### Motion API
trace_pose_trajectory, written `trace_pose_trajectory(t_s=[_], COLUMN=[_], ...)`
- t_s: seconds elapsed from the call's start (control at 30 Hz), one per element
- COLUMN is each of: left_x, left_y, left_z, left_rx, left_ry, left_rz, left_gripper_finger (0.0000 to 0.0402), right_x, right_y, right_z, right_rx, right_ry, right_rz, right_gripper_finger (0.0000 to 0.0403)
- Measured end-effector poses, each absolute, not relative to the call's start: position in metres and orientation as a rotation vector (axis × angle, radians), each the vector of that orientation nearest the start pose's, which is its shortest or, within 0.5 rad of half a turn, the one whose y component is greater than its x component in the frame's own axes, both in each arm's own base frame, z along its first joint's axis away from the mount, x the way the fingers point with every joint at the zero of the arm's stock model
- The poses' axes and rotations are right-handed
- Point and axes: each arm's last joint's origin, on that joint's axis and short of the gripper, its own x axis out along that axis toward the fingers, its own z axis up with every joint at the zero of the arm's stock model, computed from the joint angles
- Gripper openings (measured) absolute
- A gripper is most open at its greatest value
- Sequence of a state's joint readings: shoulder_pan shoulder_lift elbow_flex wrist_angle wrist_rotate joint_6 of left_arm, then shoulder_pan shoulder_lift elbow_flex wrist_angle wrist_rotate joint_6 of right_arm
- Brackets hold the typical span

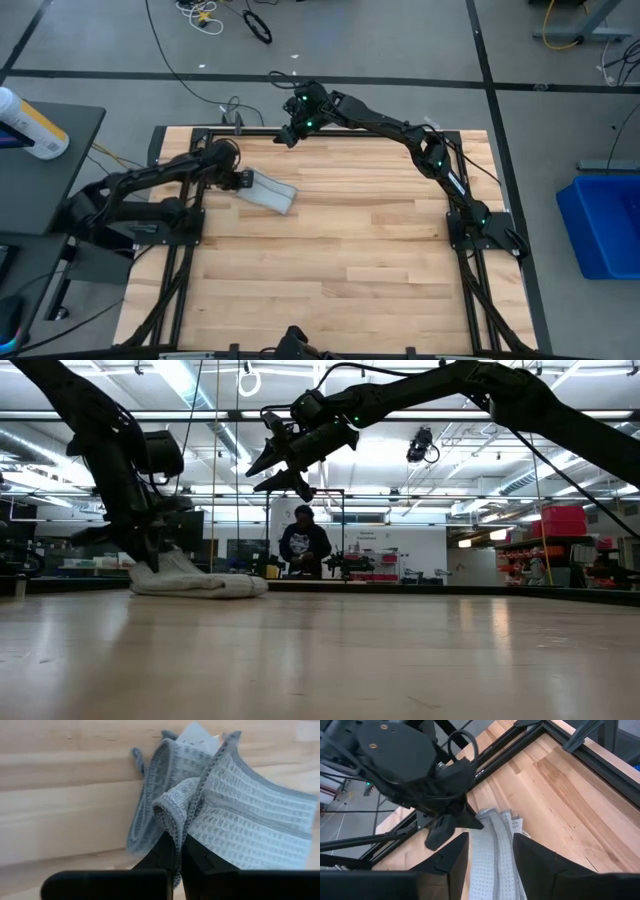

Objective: Fold microfiber towels
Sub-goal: Fold the gray microfiber towel

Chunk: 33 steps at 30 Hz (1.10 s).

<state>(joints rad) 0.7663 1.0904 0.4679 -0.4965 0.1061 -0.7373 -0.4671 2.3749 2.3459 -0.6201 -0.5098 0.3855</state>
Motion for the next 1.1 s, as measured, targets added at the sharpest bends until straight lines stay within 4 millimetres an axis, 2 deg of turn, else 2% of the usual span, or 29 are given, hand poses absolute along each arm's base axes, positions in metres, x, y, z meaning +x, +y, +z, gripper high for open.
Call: trace_pose_trajectory(t_s=[0.23, 0.5, 0.73, 0.87, 1.0, 1.1], left_x=[0.128, 0.124, 0.131, 0.132, 0.126, 0.123], left_y=[0.127, 0.131, 0.141, 0.146, 0.146, 0.146], left_z=[0.152, 0.153, 0.172, 0.179, 0.169, 0.164], left_rx=[-1.115, -1.113, -1.058, -1.035, -1.119, -1.151], left_ry=[0.781, 0.763, 0.698, 0.674, 0.699, 0.713], left_rz=[1.001, 1.046, 1.063, 1.077, 1.032, 1.027], left_gripper_finger=[0.0015, 0.0102, 0.0164, 0.0186, 0.0193, 0.0194], right_x=[0.48, 0.48, 0.481, 0.481, 0.481, 0.481], right_y=[-0.226, -0.225, -0.225, -0.223, -0.223, -0.223], right_z=[0.284, 0.284, 0.284, 0.284, 0.284, 0.284], right_rx=[0.692, 0.702, 0.708, 0.712, 0.714, 0.713], right_ry=[0.581, 0.582, 0.582, 0.583, 0.584, 0.584], right_rz=[-0.047, -0.029, -0.03, -0.012, -0.001, -0.001], right_gripper_finger=[0.0148, 0.0176, 0.0176, 0.0162, 0.0158, 0.0171])
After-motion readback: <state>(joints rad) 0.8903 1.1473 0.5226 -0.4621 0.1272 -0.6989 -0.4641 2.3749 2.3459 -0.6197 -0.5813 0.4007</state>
